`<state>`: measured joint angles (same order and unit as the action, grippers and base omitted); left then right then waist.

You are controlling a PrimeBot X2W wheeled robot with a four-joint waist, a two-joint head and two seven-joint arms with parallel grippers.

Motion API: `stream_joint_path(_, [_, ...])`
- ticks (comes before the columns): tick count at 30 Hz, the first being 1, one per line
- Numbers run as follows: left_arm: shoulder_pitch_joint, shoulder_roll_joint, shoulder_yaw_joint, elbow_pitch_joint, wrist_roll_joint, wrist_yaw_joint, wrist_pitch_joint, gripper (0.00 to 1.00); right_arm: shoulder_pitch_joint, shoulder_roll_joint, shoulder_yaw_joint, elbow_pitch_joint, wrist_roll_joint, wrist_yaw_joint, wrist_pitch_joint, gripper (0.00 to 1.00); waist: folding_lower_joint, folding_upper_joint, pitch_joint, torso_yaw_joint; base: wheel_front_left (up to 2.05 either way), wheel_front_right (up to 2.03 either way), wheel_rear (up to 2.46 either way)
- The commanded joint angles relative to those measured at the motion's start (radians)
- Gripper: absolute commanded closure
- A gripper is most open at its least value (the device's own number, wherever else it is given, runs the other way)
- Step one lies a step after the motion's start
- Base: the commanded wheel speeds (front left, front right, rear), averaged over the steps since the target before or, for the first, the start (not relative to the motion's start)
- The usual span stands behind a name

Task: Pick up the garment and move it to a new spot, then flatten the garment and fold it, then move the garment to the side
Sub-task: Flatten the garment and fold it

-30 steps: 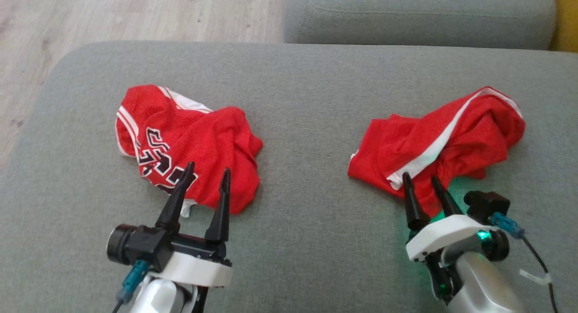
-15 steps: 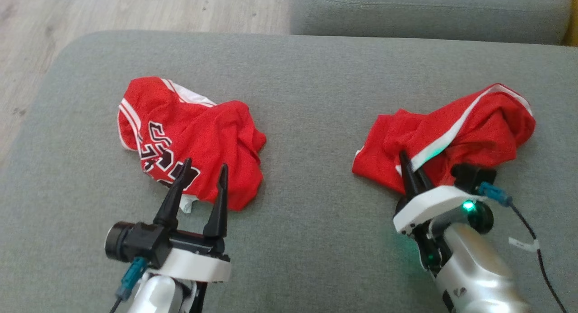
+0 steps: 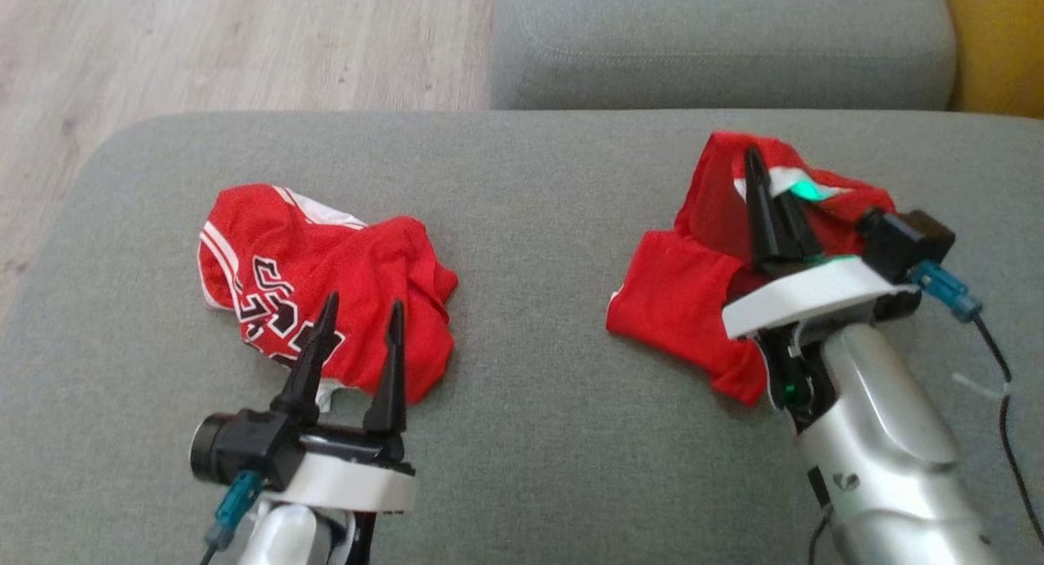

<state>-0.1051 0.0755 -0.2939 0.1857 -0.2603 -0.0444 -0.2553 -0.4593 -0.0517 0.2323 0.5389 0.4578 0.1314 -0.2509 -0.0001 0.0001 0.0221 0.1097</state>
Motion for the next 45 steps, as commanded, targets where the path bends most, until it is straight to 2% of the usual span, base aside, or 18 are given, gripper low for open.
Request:
stream_joint_path(1, [-0.018,-0.003,0.038,-0.031,-0.004,-0.002,-0.006,0.0,-0.056,0.001,0.022,-0.04,-0.012,-0.001,-0.011,1.0,0.0001,-0.0001,-0.01,-0.001,0.0,0.0,0.0])
stream_joint_path(9, [0.009,-0.014,0.053,-0.029,-0.001,-0.004,-0.006,0.0,-0.213,0.001,0.073,-0.038,-0.02,-0.001,-0.004,1.0,0.0001,-0.0001,-0.054,0.025,0.0,0.0,0.0])
stream_joint_path(19, [0.045,-0.02,0.08,-0.039,0.002,0.004,-0.006,0.0,-0.43,0.001,0.092,-0.075,0.154,-0.001,-0.009,1.0,0.0001,-0.0001,-0.082,0.042,0.0,0.0,0.0])
stream_joint_path(22, [0.052,-0.021,0.089,-0.046,0.005,0.007,-0.006,0.0,-0.411,0.001,0.012,-0.075,0.136,-0.001,-0.01,1.0,0.0001,-0.0001,-0.084,0.034,0.0,0.0,0.0])
stream_joint_path(25, [0.053,-0.022,0.095,-0.056,0.009,0.009,-0.006,0.0,-0.322,-0.001,-0.092,-0.036,0.071,-0.001,-0.01,1.0,0.0001,-0.0001,-0.08,0.021,0.0,0.0,0.0])
stream_joint_path(29, [0.054,-0.023,0.093,-0.062,0.012,0.005,-0.006,0.0,-0.166,-0.035,-0.303,0.071,-0.033,-0.001,0.016,1.0,0.0001,-0.0001,-0.066,0.001,0.0,0.0,0.0])
stream_joint_path(31, [0.054,-0.024,0.089,-0.062,0.013,0.002,-0.006,0.0,-0.099,-0.043,-0.442,0.144,-0.107,-0.001,0.048,1.0,0.0001,-0.0001,-0.058,-0.01,0.0,0.0,0.0])
stream_joint_path(32, [0.054,-0.024,0.089,-0.063,0.013,0.002,-0.006,0.0,-0.074,-0.045,-0.524,0.18,-0.159,-0.001,0.063,0.82,0.0001,-0.0001,-0.05,-0.017,0.0,0.0,0.0])
stream_joint_path(33, [0.052,-0.024,0.088,-0.063,0.013,0.001,-0.006,0.0,-0.056,-0.04,-0.606,0.212,-0.202,-0.001,0.083,0.0,0.0001,-0.0001,-0.043,-0.024,0.0,0.0,0.0])
stream_joint_path(34, [0.048,-0.024,0.088,-0.062,0.016,-0.002,-0.006,0.0,-0.037,-0.023,-0.717,0.244,-0.291,-0.001,0.116,0.0,0.0001,-0.0001,-0.032,-0.038,0.0,0.0,0.0])
stream_joint_path(36, [0.043,-0.024,0.087,-0.059,0.02,-0.005,-0.006,0.0,-0.036,-0.008,-0.79,0.235,-0.357,-0.001,0.12,0.0,0.0001,-0.0001,-0.023,-0.051,0.0,0.0,0.0])
stream_joint_path(38, [0.037,-0.024,0.09,-0.058,0.023,-0.007,-0.006,0.0,-0.046,-0.001,-0.82,0.213,-0.395,-0.001,0.113,0.0,0.0001,-0.0001,-0.018,-0.065,0.0,0.0,0.0])
stream_joint_path(41, [0.026,-0.025,0.09,-0.057,0.024,-0.009,-0.006,0.0,-0.071,0.001,-0.723,0.224,-0.341,-0.001,0.072,0.0,0.0001,-0.0001,-0.013,-0.079,0.0,0.0,0.0])
stream_joint_path(45, [0.018,-0.025,0.091,-0.058,0.023,-0.01,-0.006,0.0,-0.045,0.001,-0.495,0.152,-0.257,-0.001,0.013,0.0,0.0001,-0.0001,-0.013,-0.096,0.0,0.0,0.0])
